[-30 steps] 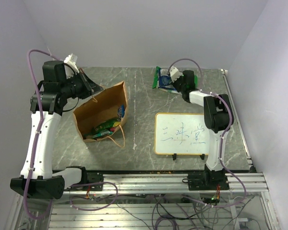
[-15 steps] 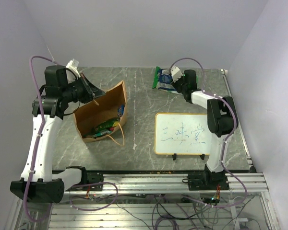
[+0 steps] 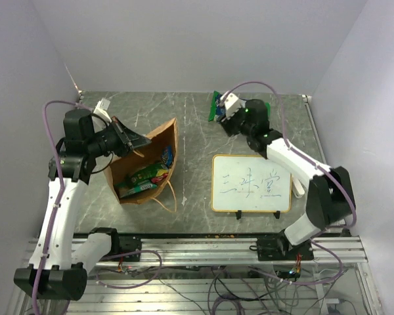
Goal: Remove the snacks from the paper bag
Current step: Place the snack at the center of the board, then take out the snack from the paper bag.
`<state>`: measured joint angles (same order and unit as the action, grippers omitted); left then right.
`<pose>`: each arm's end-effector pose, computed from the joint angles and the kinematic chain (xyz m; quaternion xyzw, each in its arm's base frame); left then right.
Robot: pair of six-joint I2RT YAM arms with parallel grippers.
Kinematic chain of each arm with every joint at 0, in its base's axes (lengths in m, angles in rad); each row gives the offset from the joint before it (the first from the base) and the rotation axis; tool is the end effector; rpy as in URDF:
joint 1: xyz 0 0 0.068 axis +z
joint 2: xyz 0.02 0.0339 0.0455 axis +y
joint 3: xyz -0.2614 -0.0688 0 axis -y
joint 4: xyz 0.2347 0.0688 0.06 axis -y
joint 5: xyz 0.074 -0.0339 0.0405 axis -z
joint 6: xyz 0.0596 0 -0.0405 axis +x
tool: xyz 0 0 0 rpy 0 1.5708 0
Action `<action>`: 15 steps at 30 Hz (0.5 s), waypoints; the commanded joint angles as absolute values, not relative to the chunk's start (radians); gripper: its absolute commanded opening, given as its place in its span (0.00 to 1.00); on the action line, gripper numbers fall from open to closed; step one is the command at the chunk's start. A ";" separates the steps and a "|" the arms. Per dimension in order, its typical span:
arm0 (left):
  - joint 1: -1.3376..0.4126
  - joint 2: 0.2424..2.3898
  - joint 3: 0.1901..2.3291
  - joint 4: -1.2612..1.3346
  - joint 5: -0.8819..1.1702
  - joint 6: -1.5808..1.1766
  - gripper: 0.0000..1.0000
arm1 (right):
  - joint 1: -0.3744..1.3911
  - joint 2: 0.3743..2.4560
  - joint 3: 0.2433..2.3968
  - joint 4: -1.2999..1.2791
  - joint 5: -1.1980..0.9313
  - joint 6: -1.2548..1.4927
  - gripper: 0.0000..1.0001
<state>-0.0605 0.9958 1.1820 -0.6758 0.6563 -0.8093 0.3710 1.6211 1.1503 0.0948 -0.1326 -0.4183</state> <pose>0.2018 -0.0487 0.3783 -0.1425 0.8161 -0.4559 0.3254 0.3637 0.1499 0.2727 -0.3516 0.7472 0.0415 0.5624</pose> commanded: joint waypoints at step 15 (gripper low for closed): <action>-0.063 0.826 1.052 -0.529 0.776 -1.128 0.07 | 0.849 1.096 1.061 -0.183 -0.319 -0.091 0.48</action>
<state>-0.0605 0.8066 0.9546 -0.4137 0.7464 -1.1641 0.7933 1.1381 1.0683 -0.1143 -0.2859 -0.1467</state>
